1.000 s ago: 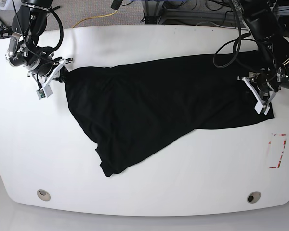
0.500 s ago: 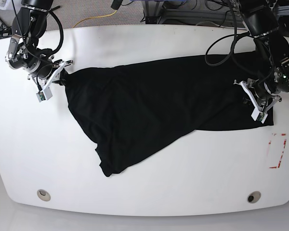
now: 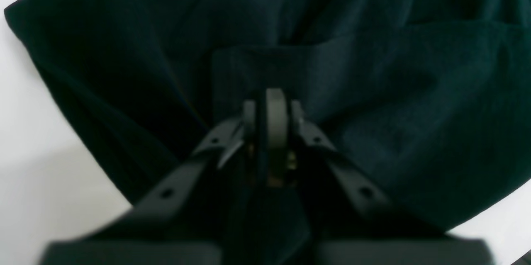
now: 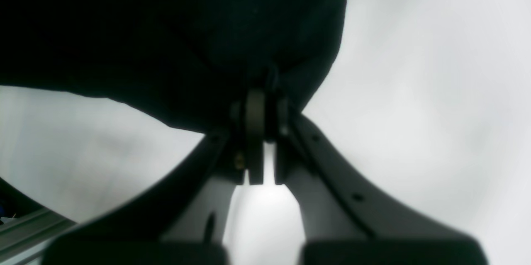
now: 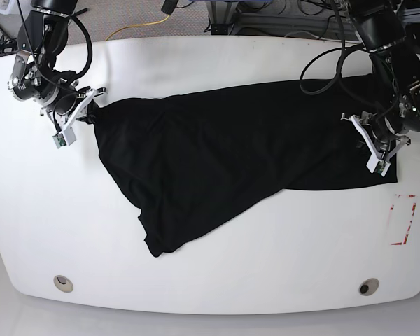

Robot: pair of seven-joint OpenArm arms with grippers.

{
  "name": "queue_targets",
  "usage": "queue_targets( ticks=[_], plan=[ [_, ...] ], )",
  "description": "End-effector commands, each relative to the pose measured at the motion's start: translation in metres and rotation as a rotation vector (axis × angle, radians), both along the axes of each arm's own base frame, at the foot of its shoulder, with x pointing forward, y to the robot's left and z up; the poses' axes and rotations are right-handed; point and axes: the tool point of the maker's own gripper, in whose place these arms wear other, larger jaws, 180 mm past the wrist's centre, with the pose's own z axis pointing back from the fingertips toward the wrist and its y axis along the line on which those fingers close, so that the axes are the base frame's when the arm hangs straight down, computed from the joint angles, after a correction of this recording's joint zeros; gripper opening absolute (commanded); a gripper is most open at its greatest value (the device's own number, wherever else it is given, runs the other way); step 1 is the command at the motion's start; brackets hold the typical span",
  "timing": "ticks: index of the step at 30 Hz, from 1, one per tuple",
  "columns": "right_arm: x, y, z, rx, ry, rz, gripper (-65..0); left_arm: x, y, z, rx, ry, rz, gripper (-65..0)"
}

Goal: Fold the T-shirt properly
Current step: 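Release and regrasp the shirt edge with the left gripper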

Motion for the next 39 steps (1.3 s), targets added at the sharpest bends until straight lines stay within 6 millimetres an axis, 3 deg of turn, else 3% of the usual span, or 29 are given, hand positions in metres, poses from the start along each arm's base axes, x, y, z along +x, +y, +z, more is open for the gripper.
queue_targets(
  ticks=[1,4,6,10,17,22,31,35,39],
  plan=[
    [0.009,-0.004,0.012,-0.008,-0.045,0.006,-65.0,0.011,0.016,0.020,0.008,-0.070,0.036,-45.8],
    [0.009,-0.004,0.012,-0.008,-0.045,0.006,-65.0,0.015,0.027,0.029,0.004,-0.100,0.078,-33.2],
    [0.009,-0.004,0.012,-0.008,-0.045,0.006,-65.0,0.016,0.030,0.031,0.003,-0.106,0.088,-29.6],
    [0.009,-0.004,0.012,-0.008,-0.045,0.006,-65.0,0.023,0.030,0.027,-0.025,-0.099,0.097,-30.7],
    [0.009,-0.004,0.012,-0.008,-0.045,0.006,-65.0,0.026,0.043,0.001,-0.091,-0.020,0.137,-31.1],
    [0.009,-0.004,0.012,-0.008,-0.045,0.006,-65.0,0.030,0.041,0.000,-0.107,-0.035,0.139,-31.1],
    [0.009,-0.003,0.012,-0.007,-0.045,0.007,-65.0,0.031,0.015,-0.010,-0.097,0.003,0.049,-31.7],
    [0.009,-0.003,0.012,-0.007,-0.045,0.007,-65.0,0.026,0.011,-0.017,-0.092,0.026,0.036,-36.5],
    [0.009,-0.003,0.012,-0.007,-0.045,0.007,-65.0,0.024,0.011,-0.018,-0.092,0.031,0.036,-37.2]
  ],
)
